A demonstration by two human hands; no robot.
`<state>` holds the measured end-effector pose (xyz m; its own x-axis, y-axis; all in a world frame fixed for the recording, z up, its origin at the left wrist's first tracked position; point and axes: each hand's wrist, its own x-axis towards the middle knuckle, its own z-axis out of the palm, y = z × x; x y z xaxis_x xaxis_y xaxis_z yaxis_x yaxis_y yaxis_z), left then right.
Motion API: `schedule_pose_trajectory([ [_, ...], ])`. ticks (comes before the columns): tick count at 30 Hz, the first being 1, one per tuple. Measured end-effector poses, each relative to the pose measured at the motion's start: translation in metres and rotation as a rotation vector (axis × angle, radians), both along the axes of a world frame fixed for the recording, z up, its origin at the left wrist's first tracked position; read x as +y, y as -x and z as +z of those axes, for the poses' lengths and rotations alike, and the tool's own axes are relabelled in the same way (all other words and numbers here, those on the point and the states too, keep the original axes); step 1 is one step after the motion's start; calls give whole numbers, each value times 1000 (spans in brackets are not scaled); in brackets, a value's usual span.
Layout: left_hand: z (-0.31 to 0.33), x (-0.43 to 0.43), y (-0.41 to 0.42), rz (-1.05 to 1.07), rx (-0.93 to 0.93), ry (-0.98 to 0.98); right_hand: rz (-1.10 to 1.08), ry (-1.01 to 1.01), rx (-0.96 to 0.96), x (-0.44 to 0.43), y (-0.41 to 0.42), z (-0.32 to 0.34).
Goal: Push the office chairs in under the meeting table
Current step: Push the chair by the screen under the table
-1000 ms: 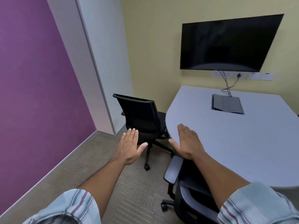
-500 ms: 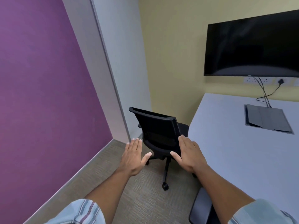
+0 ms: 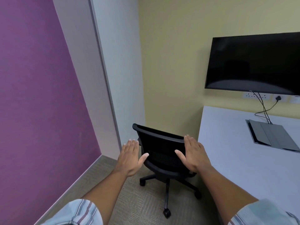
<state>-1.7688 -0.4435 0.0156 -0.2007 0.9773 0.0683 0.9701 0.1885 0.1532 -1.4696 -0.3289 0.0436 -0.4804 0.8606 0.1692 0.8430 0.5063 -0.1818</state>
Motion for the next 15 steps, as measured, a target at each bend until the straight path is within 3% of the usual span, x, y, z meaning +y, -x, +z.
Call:
schedule_pose_trajectory([
  [15, -9, 118, 88, -165, -16, 24, -67, 8, -97, 79, 98, -20],
])
